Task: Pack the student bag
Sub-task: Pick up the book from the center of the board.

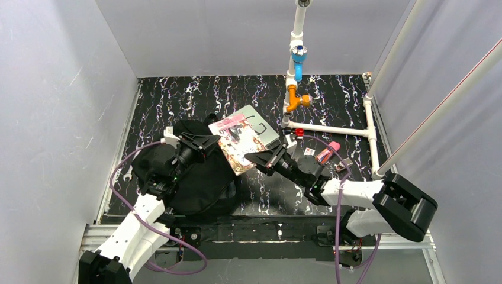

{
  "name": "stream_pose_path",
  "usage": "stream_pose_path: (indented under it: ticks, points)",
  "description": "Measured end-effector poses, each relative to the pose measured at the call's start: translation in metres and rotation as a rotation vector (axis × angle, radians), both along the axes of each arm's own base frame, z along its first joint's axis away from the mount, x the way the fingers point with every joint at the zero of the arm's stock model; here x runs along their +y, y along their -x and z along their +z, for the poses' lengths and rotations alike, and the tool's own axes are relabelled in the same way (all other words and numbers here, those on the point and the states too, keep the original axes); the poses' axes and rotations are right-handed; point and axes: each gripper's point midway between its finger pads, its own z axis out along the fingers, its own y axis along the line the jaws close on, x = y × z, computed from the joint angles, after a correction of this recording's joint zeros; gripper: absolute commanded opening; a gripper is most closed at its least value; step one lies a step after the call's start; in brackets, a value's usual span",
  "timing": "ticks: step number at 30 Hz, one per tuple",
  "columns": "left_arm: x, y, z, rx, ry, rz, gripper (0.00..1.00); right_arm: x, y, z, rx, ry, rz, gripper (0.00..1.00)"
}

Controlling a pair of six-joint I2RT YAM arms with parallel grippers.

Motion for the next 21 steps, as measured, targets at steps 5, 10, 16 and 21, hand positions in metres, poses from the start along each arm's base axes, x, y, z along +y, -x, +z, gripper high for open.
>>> stream_pose_path:
  ticks: [5,10,16,21]
  points:
    - [-0.005,0.028,-0.042,0.119,-0.239,-0.132,0.72,-0.022,0.007,-0.018,-0.009,0.069,-0.027,0.01]
    - [0.015,0.058,-0.068,0.193,-0.529,-0.217,0.75,-0.050,0.018,-0.040,-0.029,0.246,-0.048,0.01]
    - [0.024,0.083,-0.053,0.117,-0.790,-0.387,0.70,-0.086,0.040,-0.087,-0.040,0.481,-0.029,0.01]
    - [-0.006,0.102,-0.048,-0.011,-1.144,-0.661,0.69,-0.109,0.044,-0.111,-0.036,0.619,-0.051,0.01]
